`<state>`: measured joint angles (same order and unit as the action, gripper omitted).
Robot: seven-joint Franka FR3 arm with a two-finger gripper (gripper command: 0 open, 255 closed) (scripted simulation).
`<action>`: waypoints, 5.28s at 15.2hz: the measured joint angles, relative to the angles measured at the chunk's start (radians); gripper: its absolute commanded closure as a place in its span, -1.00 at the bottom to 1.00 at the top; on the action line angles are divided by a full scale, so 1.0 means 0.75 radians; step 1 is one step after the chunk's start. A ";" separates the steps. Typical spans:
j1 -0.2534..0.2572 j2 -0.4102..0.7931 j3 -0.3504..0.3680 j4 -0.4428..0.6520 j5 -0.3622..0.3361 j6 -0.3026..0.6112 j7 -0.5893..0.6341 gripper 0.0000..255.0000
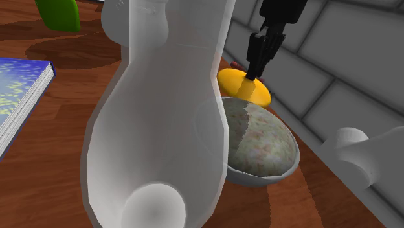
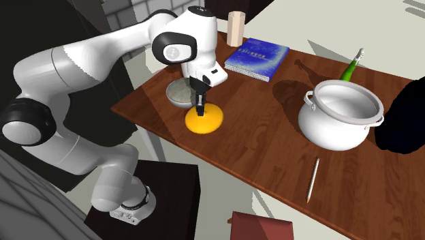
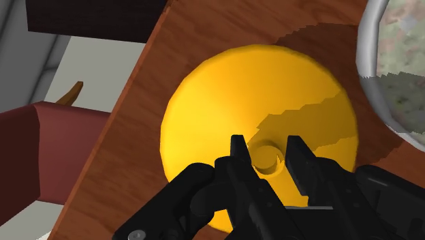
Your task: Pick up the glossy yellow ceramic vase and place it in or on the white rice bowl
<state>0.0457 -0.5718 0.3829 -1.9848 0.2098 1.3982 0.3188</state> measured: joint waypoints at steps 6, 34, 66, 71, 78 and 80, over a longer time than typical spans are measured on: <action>-0.010 0.047 -0.005 0.147 -0.014 -0.100 0.013 1.00; 0.015 0.411 0.246 1.004 -0.031 -0.575 0.410 1.00; 0.121 0.229 0.351 0.520 0.085 -0.217 0.569 1.00; 0.121 0.229 0.351 0.517 0.085 -0.216 0.568 -1.00; 0.105 0.322 0.391 0.701 0.050 -0.314 0.620 -1.00; 0.099 0.362 0.403 0.792 0.033 -0.370 0.637 -1.00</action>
<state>0.1197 -0.3002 0.6851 -1.3906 0.2343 1.1203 0.7966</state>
